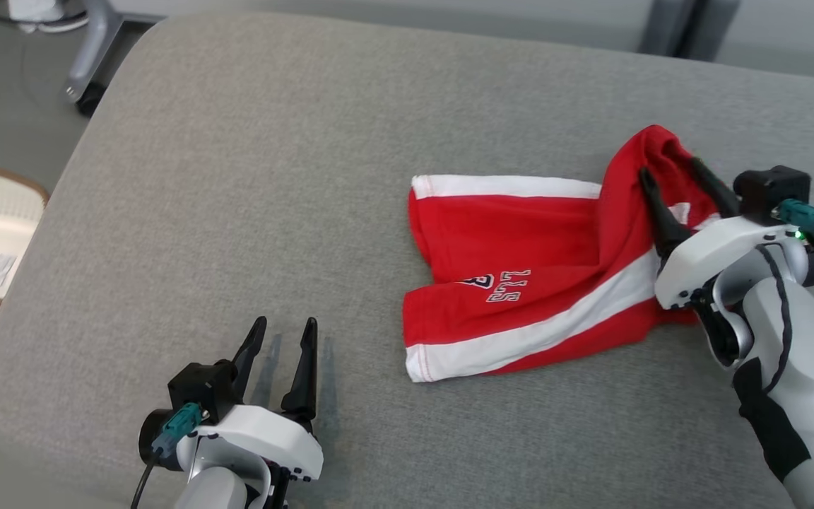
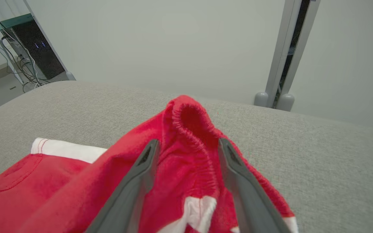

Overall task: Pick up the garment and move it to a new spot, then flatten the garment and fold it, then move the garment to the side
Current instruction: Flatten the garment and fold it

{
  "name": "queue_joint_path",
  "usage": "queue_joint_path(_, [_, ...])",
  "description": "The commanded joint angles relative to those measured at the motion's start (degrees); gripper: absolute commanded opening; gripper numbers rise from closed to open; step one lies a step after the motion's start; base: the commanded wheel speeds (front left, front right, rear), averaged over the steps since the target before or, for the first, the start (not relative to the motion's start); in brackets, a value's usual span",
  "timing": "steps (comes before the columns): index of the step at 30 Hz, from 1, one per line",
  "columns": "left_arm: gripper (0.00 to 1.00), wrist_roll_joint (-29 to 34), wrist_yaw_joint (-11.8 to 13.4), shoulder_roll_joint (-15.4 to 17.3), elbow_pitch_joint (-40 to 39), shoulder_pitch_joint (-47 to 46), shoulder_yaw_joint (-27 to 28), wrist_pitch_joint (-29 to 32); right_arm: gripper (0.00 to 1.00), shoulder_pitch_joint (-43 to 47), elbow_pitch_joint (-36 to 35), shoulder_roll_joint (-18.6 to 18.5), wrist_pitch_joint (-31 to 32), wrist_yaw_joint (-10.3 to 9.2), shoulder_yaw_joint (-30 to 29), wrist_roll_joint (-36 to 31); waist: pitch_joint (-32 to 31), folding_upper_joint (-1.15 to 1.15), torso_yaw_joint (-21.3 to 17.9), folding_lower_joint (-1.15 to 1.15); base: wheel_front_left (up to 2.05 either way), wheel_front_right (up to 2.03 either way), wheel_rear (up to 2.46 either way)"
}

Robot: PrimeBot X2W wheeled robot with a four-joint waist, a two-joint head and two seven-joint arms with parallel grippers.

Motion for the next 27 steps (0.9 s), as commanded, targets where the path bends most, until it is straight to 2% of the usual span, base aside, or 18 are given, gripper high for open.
queue_joint_path(1, [1.00, -0.3, 0.3, 0.2, -0.4, -1.2, 0.0, -0.1, 1.00, -0.9, 1.0, -0.1, -0.8, 0.00, -0.5, 0.2, 1.9, 0.00, 1.8, 0.00, 0.00, 0.00, 0.00])
queue_joint_path(5, [1.00, -0.4, 0.9, 0.2, -1.1, -0.7, 0.2, -0.1, 1.00, -0.7, 3.4, 0.1, -2.8, 0.00, 0.1, 1.6, 2.4, 0.00, 1.2, 0.00, 0.00, 0.00, 0.00])
queue_joint_path(9, [1.00, -0.5, 0.9, 0.2, -1.7, -1.2, 0.1, -0.1, 1.00, 1.1, 2.6, -0.6, -3.7, -0.01, 1.6, 3.8, 2.7, 0.00, -0.3, 0.00, 0.00, 0.00, 0.00])
queue_joint_path(14, [1.00, -0.7, 0.9, 0.2, -2.4, -2.0, -0.2, -0.1, 1.00, 3.3, -0.4, -1.6, -4.1, -0.01, 2.4, 6.9, 2.9, 0.00, -2.0, 0.00, 0.00, 0.00, 0.00])
queue_joint_path(20, [1.00, 0.1, 0.8, 0.2, -2.8, -2.1, 0.1, -0.1, 1.00, 6.7, -7.4, -2.1, -4.1, 0.00, 3.1, 9.7, 2.6, 0.00, -3.6, 0.00, 0.00, 0.00, 0.00])
queue_joint_path(27, [1.00, 0.2, 0.4, 0.2, -3.0, -1.9, 0.2, -0.1, 1.00, 7.5, -8.0, -3.1, -4.2, 0.00, 5.1, 11.6, 2.5, 0.00, -3.8, 0.00, 0.00, 0.00, 0.00])
